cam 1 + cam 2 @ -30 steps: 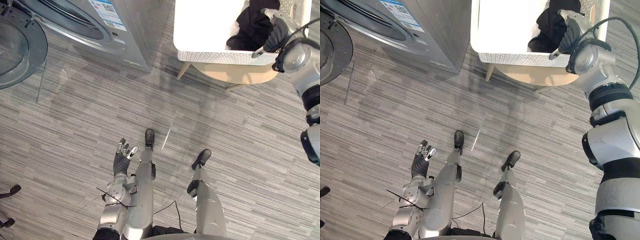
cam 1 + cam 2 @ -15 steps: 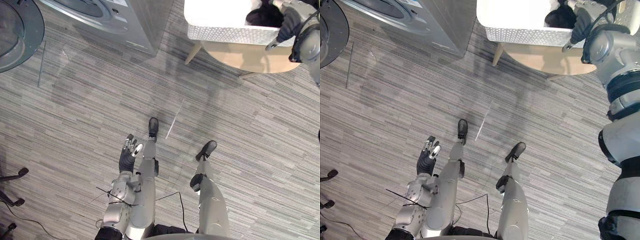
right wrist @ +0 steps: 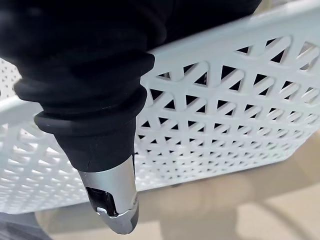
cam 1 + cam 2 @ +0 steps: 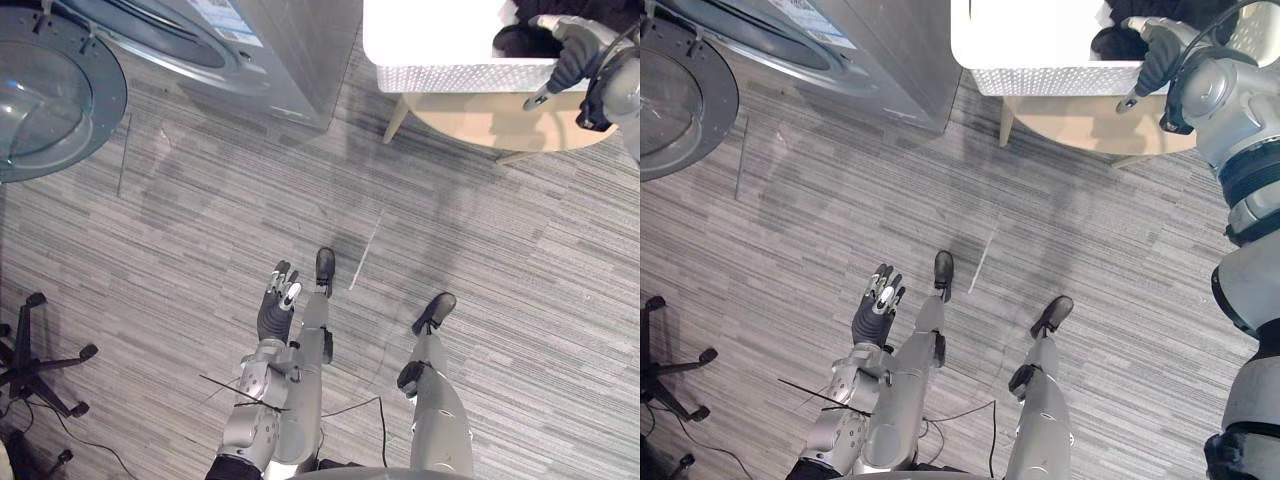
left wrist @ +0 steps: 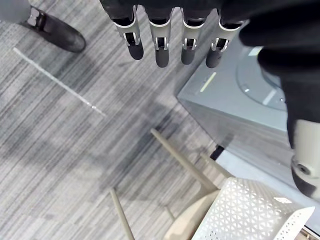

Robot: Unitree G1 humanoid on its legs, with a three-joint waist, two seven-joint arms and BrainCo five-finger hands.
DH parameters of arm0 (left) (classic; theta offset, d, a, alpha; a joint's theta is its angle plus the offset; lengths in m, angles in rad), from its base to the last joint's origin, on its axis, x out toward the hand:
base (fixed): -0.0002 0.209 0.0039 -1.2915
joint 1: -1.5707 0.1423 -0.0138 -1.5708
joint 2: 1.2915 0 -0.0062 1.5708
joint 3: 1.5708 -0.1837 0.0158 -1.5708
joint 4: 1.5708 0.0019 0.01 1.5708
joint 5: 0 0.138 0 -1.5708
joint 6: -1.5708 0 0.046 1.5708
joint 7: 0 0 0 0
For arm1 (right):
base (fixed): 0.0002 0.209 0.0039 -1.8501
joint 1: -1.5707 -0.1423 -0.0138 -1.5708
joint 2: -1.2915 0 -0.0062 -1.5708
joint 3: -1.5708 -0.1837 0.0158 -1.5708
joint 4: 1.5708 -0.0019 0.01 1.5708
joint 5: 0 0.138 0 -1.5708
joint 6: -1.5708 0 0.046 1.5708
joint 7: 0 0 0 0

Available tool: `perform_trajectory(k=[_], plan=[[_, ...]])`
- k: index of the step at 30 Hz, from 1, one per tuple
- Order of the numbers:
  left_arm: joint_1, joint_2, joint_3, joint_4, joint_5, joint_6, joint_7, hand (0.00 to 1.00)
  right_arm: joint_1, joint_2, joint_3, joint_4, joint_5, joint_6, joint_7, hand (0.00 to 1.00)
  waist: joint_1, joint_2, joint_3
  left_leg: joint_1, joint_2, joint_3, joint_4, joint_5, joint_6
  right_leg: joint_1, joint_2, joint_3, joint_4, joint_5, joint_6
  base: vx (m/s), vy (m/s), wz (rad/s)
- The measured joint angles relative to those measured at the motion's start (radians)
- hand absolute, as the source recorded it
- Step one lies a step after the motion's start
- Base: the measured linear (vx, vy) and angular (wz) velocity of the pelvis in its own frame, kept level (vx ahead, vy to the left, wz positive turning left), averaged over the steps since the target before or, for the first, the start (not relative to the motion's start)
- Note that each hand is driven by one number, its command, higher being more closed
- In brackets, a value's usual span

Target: Pick up the laundry basket with both hands and put the clothes into the washing machine.

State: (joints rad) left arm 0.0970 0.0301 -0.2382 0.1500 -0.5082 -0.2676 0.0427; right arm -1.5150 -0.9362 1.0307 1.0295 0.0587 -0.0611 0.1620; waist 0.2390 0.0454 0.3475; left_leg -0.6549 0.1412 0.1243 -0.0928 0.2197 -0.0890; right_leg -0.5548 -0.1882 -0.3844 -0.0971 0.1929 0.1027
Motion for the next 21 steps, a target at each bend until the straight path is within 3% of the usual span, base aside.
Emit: perform_trajectory(k=[10,15,19,21], plan=[[-0.008,-0.004,-0.007,0.058,0.008,0.011,0.000,0.00,0.100,0.026,-0.002,-0.074,0.138,0.035,0.128,0.00,-0.004,0.000,-0.014,0.053,0.002,0.017,0.000,0.000,0.000,0.037,-0.003,0.018,0.000,0.000,0.000,0.00,0.057,-0.04],[-0.017,0.011,-0.007,0.101,0.010,0.021,-0.001,0.00,0.111,0.026,0.030,-0.083,0.148,0.050,0.184,0.00,-0.008,0.000,-0.014,0.076,0.000,0.018,0.000,0.000,0.000,0.049,-0.001,0.031,0.007,0.002,-0.002,-0.03,0.058,-0.06],[-0.036,0.028,-0.007,0.139,0.010,0.024,-0.001,0.00,0.112,0.025,0.031,-0.068,0.158,0.041,0.179,0.00,-0.013,0.000,-0.013,0.091,-0.001,0.017,0.000,0.000,0.000,0.062,0.000,0.033,0.006,0.005,-0.007,-0.03,0.044,-0.01],[-0.041,0.035,-0.007,0.140,0.011,0.023,0.000,0.00,0.111,0.025,0.022,-0.053,0.168,0.018,0.129,0.00,-0.015,0.000,-0.013,0.093,-0.002,0.017,0.000,0.002,0.003,0.064,0.000,0.034,0.005,0.008,-0.011,-0.03,0.045,-0.01]])
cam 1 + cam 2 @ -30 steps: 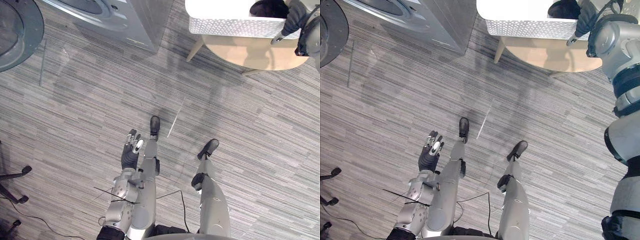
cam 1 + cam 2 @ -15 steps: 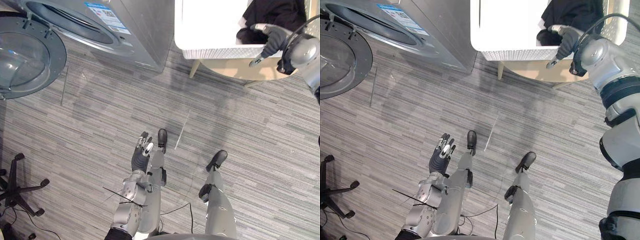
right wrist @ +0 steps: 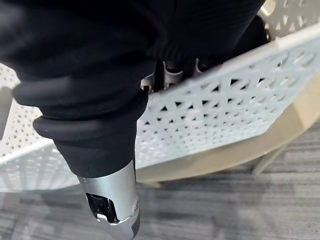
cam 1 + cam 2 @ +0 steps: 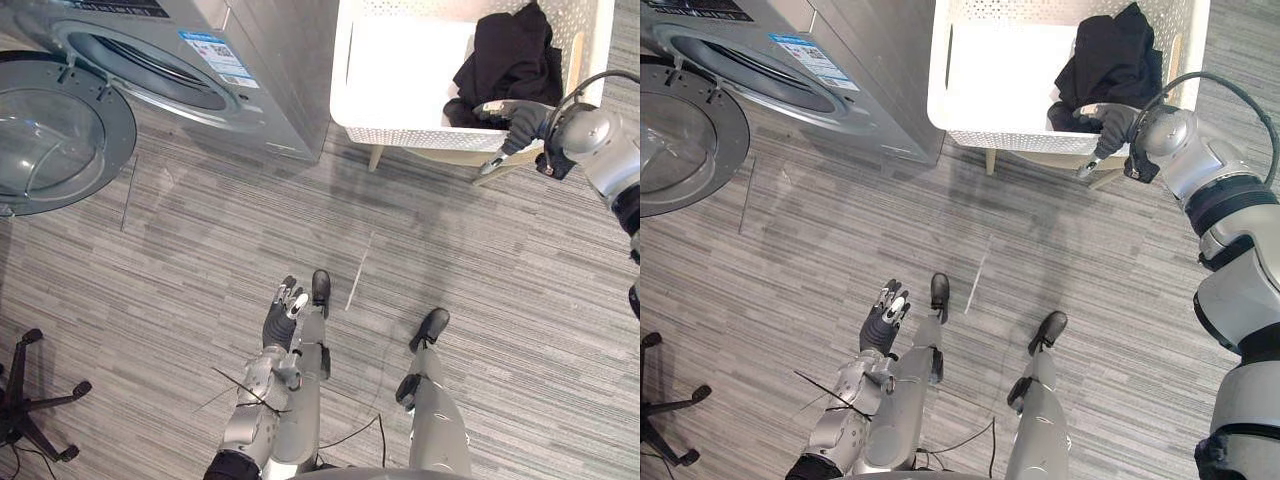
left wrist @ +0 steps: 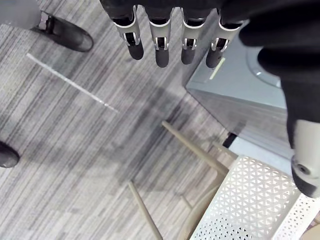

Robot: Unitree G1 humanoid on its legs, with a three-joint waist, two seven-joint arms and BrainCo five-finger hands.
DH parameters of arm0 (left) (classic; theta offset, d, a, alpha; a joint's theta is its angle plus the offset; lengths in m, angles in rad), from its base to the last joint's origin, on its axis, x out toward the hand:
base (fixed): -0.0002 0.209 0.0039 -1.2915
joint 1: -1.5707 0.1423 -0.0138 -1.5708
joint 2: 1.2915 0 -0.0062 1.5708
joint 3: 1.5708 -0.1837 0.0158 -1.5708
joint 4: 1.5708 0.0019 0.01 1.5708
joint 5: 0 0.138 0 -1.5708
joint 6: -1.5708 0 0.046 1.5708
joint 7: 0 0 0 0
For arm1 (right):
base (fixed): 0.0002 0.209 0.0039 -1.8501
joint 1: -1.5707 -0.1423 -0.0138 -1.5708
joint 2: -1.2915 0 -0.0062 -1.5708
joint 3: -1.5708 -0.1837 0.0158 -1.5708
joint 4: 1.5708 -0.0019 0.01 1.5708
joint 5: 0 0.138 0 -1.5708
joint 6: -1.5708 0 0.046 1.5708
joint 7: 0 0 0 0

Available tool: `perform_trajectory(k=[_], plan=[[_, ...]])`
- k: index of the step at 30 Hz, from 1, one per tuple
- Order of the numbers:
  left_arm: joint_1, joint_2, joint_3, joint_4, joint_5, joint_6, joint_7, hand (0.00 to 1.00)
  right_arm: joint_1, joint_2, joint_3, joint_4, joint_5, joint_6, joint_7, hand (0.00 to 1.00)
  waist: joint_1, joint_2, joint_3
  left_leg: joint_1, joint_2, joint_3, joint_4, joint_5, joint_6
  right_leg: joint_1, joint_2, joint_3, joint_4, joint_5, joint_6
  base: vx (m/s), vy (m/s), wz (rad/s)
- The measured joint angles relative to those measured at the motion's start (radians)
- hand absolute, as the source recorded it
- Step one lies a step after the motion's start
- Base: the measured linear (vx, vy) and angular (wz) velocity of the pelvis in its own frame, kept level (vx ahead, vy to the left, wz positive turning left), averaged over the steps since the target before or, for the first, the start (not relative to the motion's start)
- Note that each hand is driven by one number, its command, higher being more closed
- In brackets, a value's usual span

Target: Pick up the laundry basket with both hands and put the clothes into the washing machine.

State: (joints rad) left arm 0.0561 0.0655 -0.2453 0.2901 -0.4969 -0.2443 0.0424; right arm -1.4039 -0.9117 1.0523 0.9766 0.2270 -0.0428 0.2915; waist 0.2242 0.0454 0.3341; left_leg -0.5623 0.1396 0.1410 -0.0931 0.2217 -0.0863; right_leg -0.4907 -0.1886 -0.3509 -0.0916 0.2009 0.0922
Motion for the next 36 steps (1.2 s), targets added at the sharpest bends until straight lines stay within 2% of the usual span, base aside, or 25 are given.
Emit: perform_trajectory(k=[5,11,17,20,25,28,33,35,36], plan=[[-0.011,0.000,0.001,0.015,0.001,-0.001,0.004,0.00,-0.014,0.003,-0.087,0.063,0.000,-0.027,-0.115,0.00,0.007,0.000,0.000,0.000,0.000,-0.001,0.000,0.001,0.001,0.000,0.001,0.000,-0.001,0.003,-0.003,-0.03,0.036,0.00],[-0.011,0.000,0.002,0.017,0.004,-0.001,0.003,0.00,-0.094,0.004,-0.181,0.063,0.091,-0.031,-0.150,0.00,0.004,0.000,0.000,-0.001,0.000,-0.003,-0.001,0.001,0.001,0.000,0.001,-0.003,-0.001,0.003,-0.003,-0.01,0.035,0.00],[-0.011,0.000,0.009,0.026,0.009,-0.001,0.004,0.00,-0.185,0.044,-0.187,0.113,0.092,-0.044,-0.173,0.00,-0.009,-0.001,0.000,-0.007,0.001,-0.013,-0.001,0.008,-0.005,0.001,0.003,-0.012,-0.001,0.003,-0.003,-0.01,0.037,0.04],[-0.011,0.010,0.010,0.026,0.011,-0.002,0.004,0.00,-0.217,0.046,-0.150,0.146,0.051,-0.047,-0.187,0.00,-0.019,-0.001,0.001,-0.029,0.004,-0.037,-0.001,0.013,-0.006,-0.001,0.008,-0.034,-0.004,0.003,-0.003,-0.03,0.046,0.19],[-0.011,0.028,0.010,0.017,0.005,-0.003,0.003,0.00,-0.218,0.042,-0.079,0.146,-0.004,-0.045,-0.185,0.00,-0.015,-0.001,0.001,-0.072,0.002,-0.054,-0.001,0.015,-0.008,-0.030,0.007,-0.056,-0.004,0.003,-0.003,-0.02,0.062,0.09],[-0.009,0.028,0.008,-0.012,-0.023,-0.004,-0.001,0.00,-0.218,0.038,-0.025,0.148,-0.023,-0.036,-0.182,0.00,-0.012,0.000,0.001,-0.101,-0.001,-0.055,-0.001,0.020,-0.006,-0.056,0.002,-0.060,-0.003,0.002,-0.003,0.01,0.063,0.06],[-0.007,0.013,-0.002,-0.097,-0.106,-0.006,-0.018,0.00,-0.220,0.035,0.090,0.165,-0.122,-0.031,-0.187,0.00,-0.015,0.001,0.002,-0.138,-0.005,-0.047,-0.001,0.023,-0.009,-0.100,-0.011,-0.061,0.005,-0.001,0.001,0.03,0.085,-0.03],[-0.007,0.003,-0.017,-0.139,-0.130,-0.006,-0.019,0.00,-0.228,0.032,0.148,0.178,-0.160,-0.023,-0.188,0.00,-0.015,0.004,0.003,-0.161,-0.006,-0.047,-0.001,0.045,-0.040,-0.134,-0.020,-0.060,0.033,-0.012,0.011,0.01,0.079,0.01],[-0.005,-0.002,-0.022,-0.144,-0.131,-0.006,-0.020,0.00,-0.231,0.032,0.160,0.178,-0.161,-0.021,-0.188,0.00,-0.014,0.005,0.003,-0.163,-0.006,-0.046,-0.001,0.046,-0.041,-0.141,-0.021,-0.059,0.042,-0.016,0.011,0.01,0.077,0.00]])
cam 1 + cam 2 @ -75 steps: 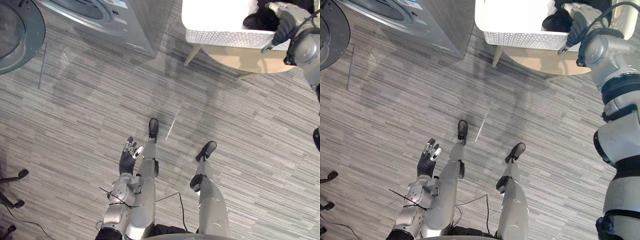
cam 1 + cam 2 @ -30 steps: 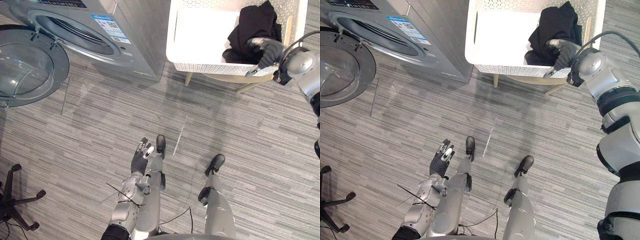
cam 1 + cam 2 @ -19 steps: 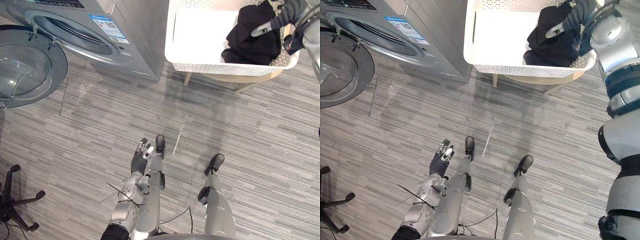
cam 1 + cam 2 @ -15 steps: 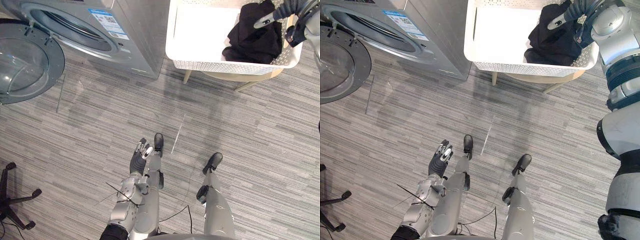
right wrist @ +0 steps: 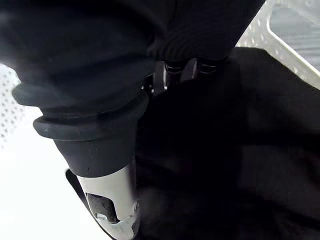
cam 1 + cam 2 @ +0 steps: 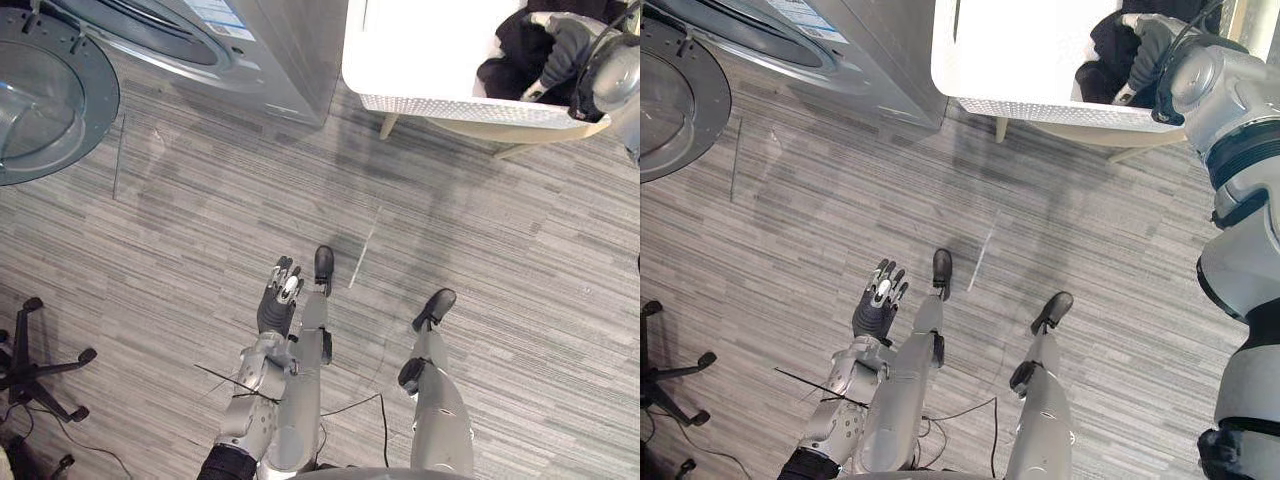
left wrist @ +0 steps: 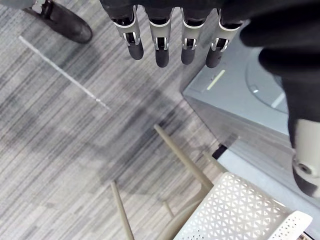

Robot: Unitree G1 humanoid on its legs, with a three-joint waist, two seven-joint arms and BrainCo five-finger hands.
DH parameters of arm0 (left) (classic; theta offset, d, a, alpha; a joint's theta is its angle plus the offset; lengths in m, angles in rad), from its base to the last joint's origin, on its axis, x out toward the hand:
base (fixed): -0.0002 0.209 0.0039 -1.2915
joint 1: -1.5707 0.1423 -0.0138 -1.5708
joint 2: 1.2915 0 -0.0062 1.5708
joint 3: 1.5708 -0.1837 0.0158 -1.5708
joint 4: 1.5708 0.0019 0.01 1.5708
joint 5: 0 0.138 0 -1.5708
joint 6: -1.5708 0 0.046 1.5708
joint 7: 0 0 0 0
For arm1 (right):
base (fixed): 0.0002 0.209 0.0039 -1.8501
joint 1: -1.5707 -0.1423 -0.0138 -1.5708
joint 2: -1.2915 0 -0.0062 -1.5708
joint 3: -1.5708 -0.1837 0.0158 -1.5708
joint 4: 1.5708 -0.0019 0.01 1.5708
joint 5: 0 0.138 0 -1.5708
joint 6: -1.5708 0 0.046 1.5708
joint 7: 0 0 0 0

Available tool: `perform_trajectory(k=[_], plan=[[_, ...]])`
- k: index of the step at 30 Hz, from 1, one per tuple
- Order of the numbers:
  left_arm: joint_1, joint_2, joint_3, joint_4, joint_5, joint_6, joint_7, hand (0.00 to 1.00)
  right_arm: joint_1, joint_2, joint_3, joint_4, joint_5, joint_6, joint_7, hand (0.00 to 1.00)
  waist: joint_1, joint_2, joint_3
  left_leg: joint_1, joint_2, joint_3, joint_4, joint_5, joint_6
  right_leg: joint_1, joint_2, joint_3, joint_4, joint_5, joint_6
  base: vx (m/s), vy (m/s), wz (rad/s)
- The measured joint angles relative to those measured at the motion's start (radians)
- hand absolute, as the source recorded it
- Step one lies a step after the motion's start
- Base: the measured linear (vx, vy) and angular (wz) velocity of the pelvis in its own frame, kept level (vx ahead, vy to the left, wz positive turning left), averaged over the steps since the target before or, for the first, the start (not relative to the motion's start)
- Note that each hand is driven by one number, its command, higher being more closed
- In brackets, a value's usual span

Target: Pick up the laundry basket with both hands and put the clothes into the washing machine.

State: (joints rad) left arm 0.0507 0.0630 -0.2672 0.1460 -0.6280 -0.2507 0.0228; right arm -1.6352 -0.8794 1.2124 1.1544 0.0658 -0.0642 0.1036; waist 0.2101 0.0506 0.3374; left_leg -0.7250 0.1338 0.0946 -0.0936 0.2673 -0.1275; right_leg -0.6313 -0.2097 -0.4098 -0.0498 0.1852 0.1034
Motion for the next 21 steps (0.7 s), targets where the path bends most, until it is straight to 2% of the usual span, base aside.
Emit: perform_trajectory(k=[7,13,14,21], plan=[[0.012,-0.033,-0.054,-0.036,-0.079,0.001,-0.024,0.00,-0.030,-0.003,0.025,0.007,-0.029,0.002,-0.012,0.00,-0.001,0.013,0.001,-0.032,0.007,-0.004,0.000,0.000,0.000,-0.085,-0.024,0.004,0.129,-0.071,-0.007,0.00,0.076,-0.01],[0.019,-0.044,-0.054,-0.061,-0.110,0.002,-0.025,0.00,-0.050,-0.002,0.047,0.042,-0.038,0.007,-0.015,0.00,0.008,0.014,0.001,-0.045,-0.002,-0.007,0.000,0.000,0.000,-0.145,-0.057,0.010,0.243,-0.128,-0.005,0.00,0.050,0.05],[0.019,-0.045,-0.055,-0.073,-0.111,0.002,-0.025,0.00,-0.051,-0.002,0.052,0.046,-0.039,0.009,-0.016,1.00,0.014,0.014,0.001,-0.046,-0.003,-0.006,0.000,0.000,0.000,-0.155,-0.060,0.014,0.261,-0.138,-0.004,0.00,0.000,0.00],[0.020,-0.061,-0.056,-0.085,-0.127,0.003,-0.024,0.00,-0.061,0.000,0.033,0.049,-0.045,0.015,-0.046,1.00,0.021,0.021,-0.004,-0.054,-0.002,-0.008,0.000,0.000,0.000,-0.199,-0.075,0.024,0.343,-0.177,-0.012,0.00,-0.002,0.01]])
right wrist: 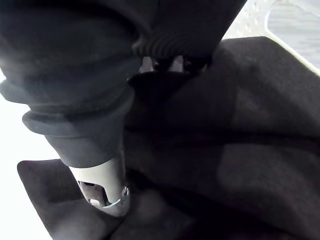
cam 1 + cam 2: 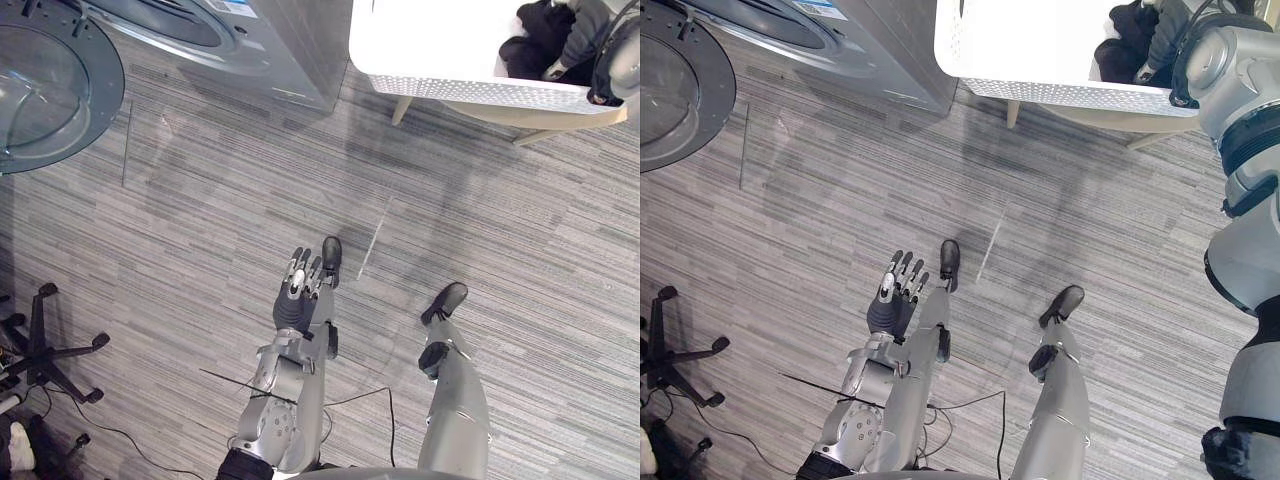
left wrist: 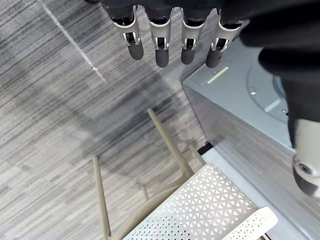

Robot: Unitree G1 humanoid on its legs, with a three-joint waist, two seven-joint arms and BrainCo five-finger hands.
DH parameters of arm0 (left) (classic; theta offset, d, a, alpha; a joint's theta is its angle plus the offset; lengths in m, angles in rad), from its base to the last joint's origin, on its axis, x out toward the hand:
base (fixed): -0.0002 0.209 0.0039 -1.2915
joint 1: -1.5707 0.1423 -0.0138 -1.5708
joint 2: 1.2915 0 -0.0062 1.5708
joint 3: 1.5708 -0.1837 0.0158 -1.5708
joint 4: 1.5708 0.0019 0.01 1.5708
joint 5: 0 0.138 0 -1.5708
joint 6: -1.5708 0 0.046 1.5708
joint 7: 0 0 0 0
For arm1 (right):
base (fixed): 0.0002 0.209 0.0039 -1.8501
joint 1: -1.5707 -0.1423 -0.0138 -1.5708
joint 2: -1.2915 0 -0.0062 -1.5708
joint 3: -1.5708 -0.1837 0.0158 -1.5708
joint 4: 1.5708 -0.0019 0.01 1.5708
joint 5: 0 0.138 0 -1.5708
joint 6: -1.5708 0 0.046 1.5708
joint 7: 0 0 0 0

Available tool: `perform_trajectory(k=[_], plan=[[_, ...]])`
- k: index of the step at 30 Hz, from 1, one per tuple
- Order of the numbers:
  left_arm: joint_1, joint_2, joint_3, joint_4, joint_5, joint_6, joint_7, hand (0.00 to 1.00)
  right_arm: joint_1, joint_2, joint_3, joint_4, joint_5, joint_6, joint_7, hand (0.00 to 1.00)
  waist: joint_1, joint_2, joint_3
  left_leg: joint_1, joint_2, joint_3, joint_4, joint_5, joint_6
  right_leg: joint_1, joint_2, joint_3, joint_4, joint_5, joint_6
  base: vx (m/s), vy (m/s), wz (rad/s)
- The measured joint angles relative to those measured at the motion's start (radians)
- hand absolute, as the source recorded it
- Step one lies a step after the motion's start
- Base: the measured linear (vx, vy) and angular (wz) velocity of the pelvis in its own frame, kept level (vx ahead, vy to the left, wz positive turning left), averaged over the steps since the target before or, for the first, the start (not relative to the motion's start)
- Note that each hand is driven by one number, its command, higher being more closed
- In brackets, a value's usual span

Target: Pick up the laundry basket with both hands and put the clothes into the washing machine.

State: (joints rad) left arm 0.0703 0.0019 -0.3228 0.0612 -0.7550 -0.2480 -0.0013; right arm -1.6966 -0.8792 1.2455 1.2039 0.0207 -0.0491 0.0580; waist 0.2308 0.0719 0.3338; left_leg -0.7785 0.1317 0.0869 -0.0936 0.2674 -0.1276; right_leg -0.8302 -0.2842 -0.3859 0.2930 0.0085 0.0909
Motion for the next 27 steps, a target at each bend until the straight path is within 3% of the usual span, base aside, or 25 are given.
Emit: perform_trajectory(k=[4,6,8,11,15,19,27], plan=[[0.000,-0.016,0.003,-0.001,0.000,0.000,0.003,0.00,0.007,0.020,-0.036,0.008,-0.027,0.010,-0.048,1.00,0.000,0.008,-0.005,0.004,0.005,0.000,0.000,0.003,0.003,0.000,0.002,0.000,0.011,-0.001,-0.002,0.00,-0.005,0.01],[-0.001,-0.019,0.002,-0.004,0.000,0.000,0.004,0.00,0.017,0.031,-0.066,0.010,-0.031,0.017,-0.078,1.00,-0.005,0.008,-0.005,0.006,0.002,-0.001,0.000,0.023,-0.025,0.001,0.001,-0.002,0.019,-0.001,-0.002,-0.02,-0.030,0.06],[-0.001,-0.020,0.006,-0.005,0.000,0.000,0.007,0.00,0.031,0.049,-0.116,0.009,-0.031,0.023,-0.105,1.00,-0.003,0.008,-0.005,0.018,0.007,0.000,0.000,0.027,-0.032,0.008,0.001,0.000,0.020,-0.001,-0.002,-0.02,-0.046,-0.05],[-0.001,-0.040,0.024,-0.005,0.001,-0.001,0.023,0.00,0.063,0.073,-0.230,-0.013,-0.031,0.030,-0.158,1.00,-0.010,0.009,-0.004,0.052,0.015,-0.001,0.000,0.030,-0.029,0.039,0.006,-0.001,0.022,-0.003,-0.006,-0.02,-0.056,-0.05],[-0.001,-0.039,0.041,-0.016,0.007,-0.003,0.044,0.00,0.087,0.078,-0.501,-0.122,-0.031,0.040,-0.327,1.00,-0.035,0.009,-0.004,0.092,0.034,-0.004,0.000,0.030,-0.029,0.083,0.021,-0.018,0.025,-0.014,-0.024,-0.02,-0.045,-0.01],[-0.001,-0.036,0.060,-0.016,0.021,-0.004,0.066,0.00,0.124,0.089,-0.699,-0.220,-0.027,0.040,-0.427,1.00,-0.036,0.009,-0.004,0.123,0.046,-0.003,0.000,0.029,-0.029,0.101,0.027,-0.022,0.057,-0.029,-0.040,-0.01,-0.059,-0.01],[0.000,0.009,0.078,-0.017,0.071,-0.004,0.069,0.00,0.211,0.132,-0.999,-0.413,0.009,0.046,-0.543,1.00,-0.052,0.009,-0.004,0.232,0.062,0.002,0.000,0.019,-0.022,0.188,0.041,-0.019,0.098,-0.058,-0.048,-0.01,-0.071,0.00]])
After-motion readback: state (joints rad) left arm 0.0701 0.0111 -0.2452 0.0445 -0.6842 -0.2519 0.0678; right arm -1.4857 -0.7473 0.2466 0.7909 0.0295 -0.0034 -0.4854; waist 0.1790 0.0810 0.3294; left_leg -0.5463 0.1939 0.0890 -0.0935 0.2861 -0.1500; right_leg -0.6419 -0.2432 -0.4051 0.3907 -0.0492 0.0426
